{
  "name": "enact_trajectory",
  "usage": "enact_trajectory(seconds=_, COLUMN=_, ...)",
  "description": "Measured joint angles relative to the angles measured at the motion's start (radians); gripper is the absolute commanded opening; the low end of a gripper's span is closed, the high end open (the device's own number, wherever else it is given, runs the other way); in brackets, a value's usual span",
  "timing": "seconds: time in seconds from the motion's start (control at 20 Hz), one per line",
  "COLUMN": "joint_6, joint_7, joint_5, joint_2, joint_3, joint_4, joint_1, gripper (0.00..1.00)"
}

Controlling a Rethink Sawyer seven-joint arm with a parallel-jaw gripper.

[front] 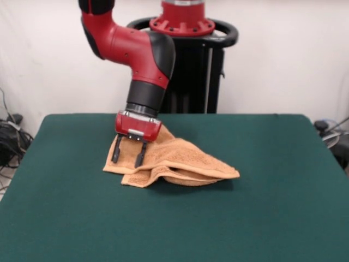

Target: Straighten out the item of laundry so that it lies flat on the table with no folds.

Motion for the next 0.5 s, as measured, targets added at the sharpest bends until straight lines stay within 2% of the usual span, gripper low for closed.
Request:
enact_trajectory(seconds=0.15, joint_6=0.0, joint_7=0.0, joint_5=-0.021, joint_2=0.002, joint_3=0.0, joint_4=-0.006, joint_1=-0.006, gripper=1.0)
enact_trajectory(seconds=0.2, joint_6=0.0, joint_7=0.0, joint_5=-0.028, joint_2=0.002, joint_3=0.0, joint_4=-0.009, joint_1=-0.008, gripper=0.0)
enact_trajectory(seconds=0.5, joint_6=-0.001, joint_7=0.0, joint_5=-0.068, joint_2=0.012, joint_3=0.003, joint_4=-0.022, joint_1=-0.027, gripper=0.0)
